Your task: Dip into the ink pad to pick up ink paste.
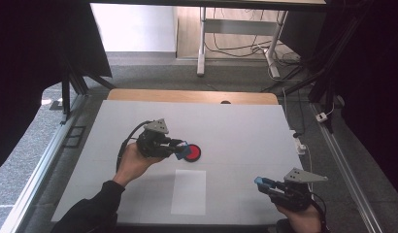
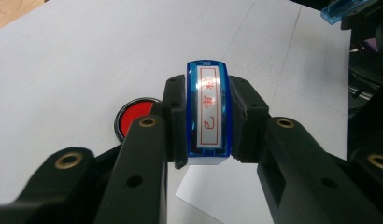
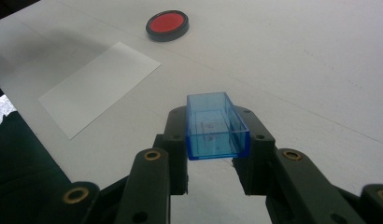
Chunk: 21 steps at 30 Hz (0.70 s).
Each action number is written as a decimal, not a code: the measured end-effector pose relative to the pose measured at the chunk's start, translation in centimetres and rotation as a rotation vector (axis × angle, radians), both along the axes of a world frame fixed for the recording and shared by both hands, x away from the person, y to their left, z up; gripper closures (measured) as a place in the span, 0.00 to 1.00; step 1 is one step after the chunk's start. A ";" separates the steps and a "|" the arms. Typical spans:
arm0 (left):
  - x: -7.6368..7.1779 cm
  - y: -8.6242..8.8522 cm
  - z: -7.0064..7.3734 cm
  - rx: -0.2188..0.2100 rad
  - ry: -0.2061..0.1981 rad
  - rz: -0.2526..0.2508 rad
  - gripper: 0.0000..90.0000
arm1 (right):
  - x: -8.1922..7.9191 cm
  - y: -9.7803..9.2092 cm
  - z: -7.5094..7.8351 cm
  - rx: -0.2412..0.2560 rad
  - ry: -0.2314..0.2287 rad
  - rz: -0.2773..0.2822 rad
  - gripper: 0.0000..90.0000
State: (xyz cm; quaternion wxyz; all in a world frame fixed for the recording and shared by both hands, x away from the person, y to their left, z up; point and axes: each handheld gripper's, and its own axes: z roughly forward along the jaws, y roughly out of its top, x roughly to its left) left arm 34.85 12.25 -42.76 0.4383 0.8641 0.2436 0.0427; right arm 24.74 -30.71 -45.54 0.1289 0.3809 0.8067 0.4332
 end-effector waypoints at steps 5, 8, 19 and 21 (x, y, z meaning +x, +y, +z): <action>0.8 -0.6 -0.2 0.002 0.006 0.014 0.78 | 0.0 0.0 0.0 0.005 -0.001 0.001 0.76; 1.3 -1.0 -0.3 0.004 0.010 0.022 0.78 | 0.0 -0.1 0.0 0.004 -0.002 0.001 0.76; 3.3 -2.2 -1.8 0.030 0.033 0.055 0.78 | 0.0 -0.1 0.0 0.003 0.001 0.004 0.76; 3.6 -2.4 -2.0 0.033 0.034 0.061 0.78 | 0.0 0.0 0.0 0.005 0.003 0.005 0.76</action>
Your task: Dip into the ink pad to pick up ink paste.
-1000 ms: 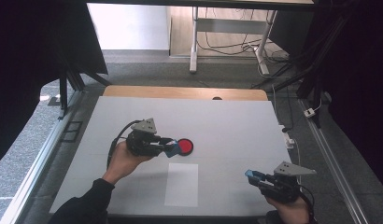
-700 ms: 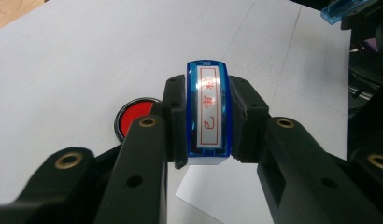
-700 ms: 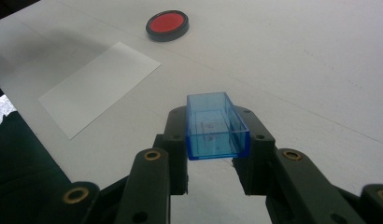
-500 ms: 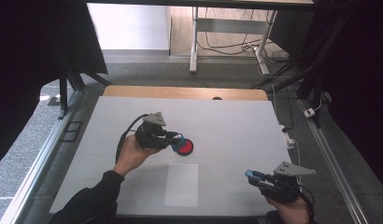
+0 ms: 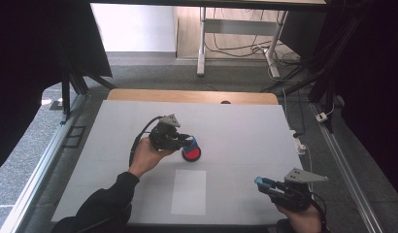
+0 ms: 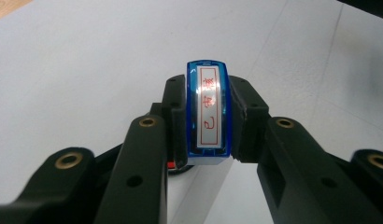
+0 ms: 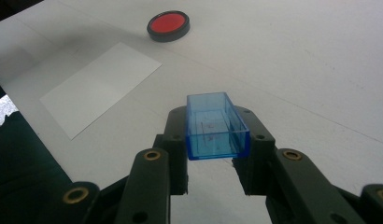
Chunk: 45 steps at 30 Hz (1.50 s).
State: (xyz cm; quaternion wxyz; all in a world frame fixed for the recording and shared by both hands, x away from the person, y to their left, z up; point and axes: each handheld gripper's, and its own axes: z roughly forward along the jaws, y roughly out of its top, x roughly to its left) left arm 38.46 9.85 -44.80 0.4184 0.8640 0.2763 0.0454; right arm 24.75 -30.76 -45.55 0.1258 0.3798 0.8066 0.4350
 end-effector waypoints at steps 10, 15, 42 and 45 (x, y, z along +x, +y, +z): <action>1.4 -0.8 -1.6 0.027 0.040 0.022 0.78 | 0.0 0.0 0.0 -0.003 0.004 0.004 0.76; 1.8 -0.9 -2.4 0.036 0.062 0.035 0.78 | 0.0 0.0 0.0 -0.005 0.003 0.004 0.76; 2.3 -2.5 -3.7 0.136 0.068 0.082 0.79 | 0.0 0.1 0.0 -0.019 0.006 0.010 0.76; 1.9 -2.9 -3.6 0.167 0.041 0.082 0.79 | 0.0 0.2 0.0 -0.022 0.004 0.008 0.76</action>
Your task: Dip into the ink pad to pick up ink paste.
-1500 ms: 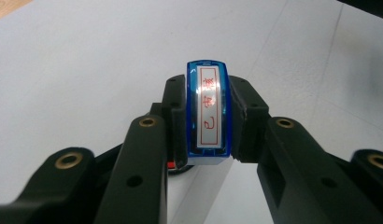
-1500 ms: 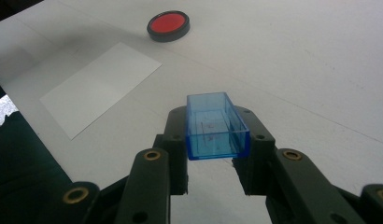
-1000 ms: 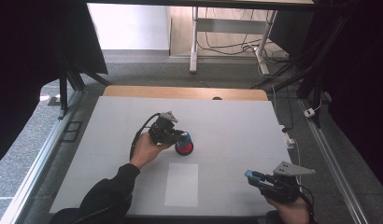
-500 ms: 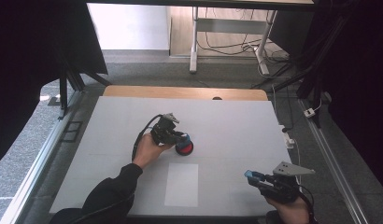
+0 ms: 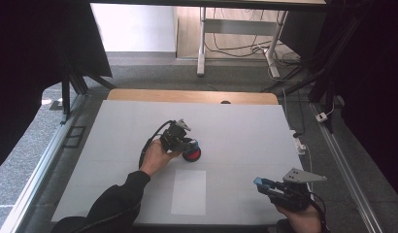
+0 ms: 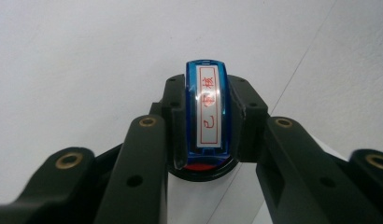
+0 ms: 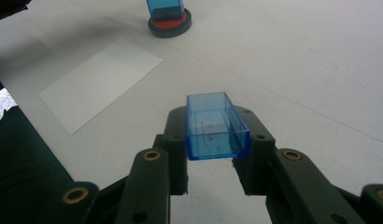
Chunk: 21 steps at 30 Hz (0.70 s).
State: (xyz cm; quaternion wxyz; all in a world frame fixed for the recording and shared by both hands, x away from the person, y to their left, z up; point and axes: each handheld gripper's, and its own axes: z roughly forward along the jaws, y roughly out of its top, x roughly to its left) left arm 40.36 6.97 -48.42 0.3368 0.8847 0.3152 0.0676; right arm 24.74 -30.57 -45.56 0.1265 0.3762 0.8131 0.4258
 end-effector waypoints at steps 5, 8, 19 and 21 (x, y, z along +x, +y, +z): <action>-0.6 -0.8 0.2 0.060 -0.048 -0.009 0.79 | 0.0 0.0 0.0 0.002 0.002 0.005 0.76; -0.8 -1.0 0.2 0.072 -0.056 -0.005 0.79 | 0.0 0.1 0.0 0.002 0.003 0.006 0.76; 0.0 0.0 0.0 -0.010 0.027 0.040 0.79 | 0.0 0.1 0.0 -0.003 -0.001 0.004 0.76; 0.2 0.2 -0.1 -0.032 0.048 0.047 0.79 | 0.0 0.1 0.0 -0.004 -0.001 0.005 0.76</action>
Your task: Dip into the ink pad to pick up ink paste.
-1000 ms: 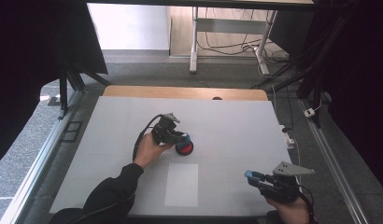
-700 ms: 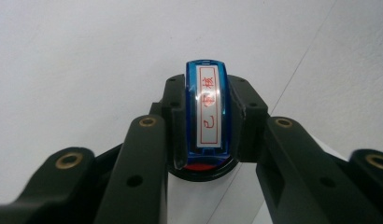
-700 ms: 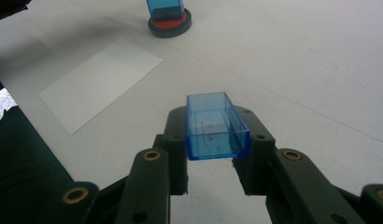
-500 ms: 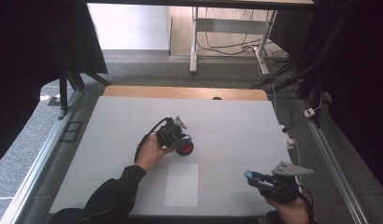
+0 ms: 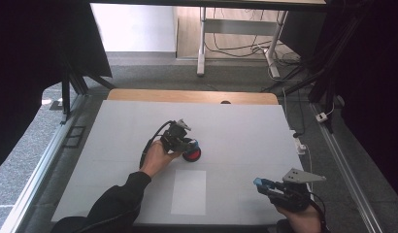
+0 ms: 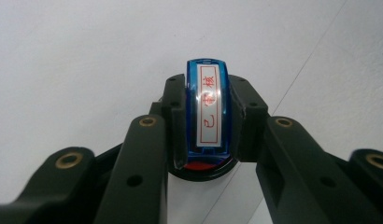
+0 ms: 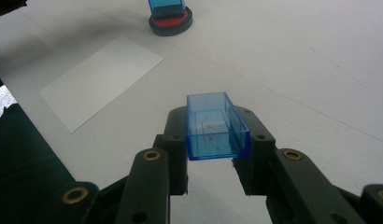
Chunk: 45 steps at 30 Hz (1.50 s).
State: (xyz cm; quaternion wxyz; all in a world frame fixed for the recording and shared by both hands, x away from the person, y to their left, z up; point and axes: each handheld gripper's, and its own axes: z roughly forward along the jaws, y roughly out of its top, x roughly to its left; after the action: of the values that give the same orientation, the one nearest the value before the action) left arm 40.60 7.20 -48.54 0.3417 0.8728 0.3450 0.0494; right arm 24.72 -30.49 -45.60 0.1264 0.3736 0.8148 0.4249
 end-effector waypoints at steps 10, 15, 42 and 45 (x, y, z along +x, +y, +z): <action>-0.5 -0.4 0.0 0.029 -0.035 -0.002 0.79 | 0.0 0.0 0.0 -0.003 0.003 0.006 0.76; -1.3 -1.2 0.1 0.090 -0.102 -0.017 0.79 | 0.0 0.0 0.0 -0.005 0.004 0.010 0.76; -2.0 0.4 2.0 -0.009 -0.183 -0.034 0.78 | 0.0 0.0 0.0 0.007 0.000 0.002 0.76; -2.3 0.7 3.1 -0.024 -0.212 -0.038 0.78 | 0.0 0.0 0.0 0.007 -0.001 0.003 0.76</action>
State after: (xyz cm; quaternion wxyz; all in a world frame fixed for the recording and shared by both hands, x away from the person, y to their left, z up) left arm 38.27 7.94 -45.48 0.3874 0.8651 0.2908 0.1306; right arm 24.72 -30.53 -45.59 0.1249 0.3728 0.8138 0.4280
